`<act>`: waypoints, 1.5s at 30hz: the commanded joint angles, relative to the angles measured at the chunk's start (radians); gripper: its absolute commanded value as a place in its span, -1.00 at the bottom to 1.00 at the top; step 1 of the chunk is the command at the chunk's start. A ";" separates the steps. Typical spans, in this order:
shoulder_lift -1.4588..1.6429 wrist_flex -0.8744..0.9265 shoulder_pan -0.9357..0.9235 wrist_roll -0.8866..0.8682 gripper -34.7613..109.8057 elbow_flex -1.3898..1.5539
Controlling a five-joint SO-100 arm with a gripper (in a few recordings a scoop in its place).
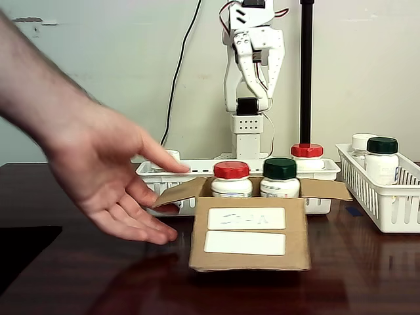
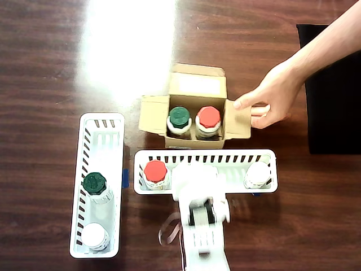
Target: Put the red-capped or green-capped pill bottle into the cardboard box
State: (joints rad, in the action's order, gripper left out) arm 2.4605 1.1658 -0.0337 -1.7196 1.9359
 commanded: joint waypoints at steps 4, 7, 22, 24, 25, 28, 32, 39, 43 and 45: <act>0.321 -0.003 0.003 0.009 -0.49 0.242; 0.394 -0.008 0.023 0.026 -0.49 0.321; 0.775 0.057 0.074 0.020 -0.49 0.634; 0.798 0.058 0.066 0.020 -0.49 0.660; 0.799 0.058 0.061 0.014 -0.49 0.669; 0.819 0.051 0.055 0.000 -0.49 0.706; 0.930 0.046 0.069 -0.023 -0.48 0.798; 0.977 0.006 0.176 0.112 -0.47 0.933; 0.974 -0.051 0.209 0.137 -0.48 1.025; 0.969 -0.021 0.216 0.235 -0.47 1.025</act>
State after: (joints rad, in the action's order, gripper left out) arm 3.3517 1.1275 0.1166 -1.5754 2.9529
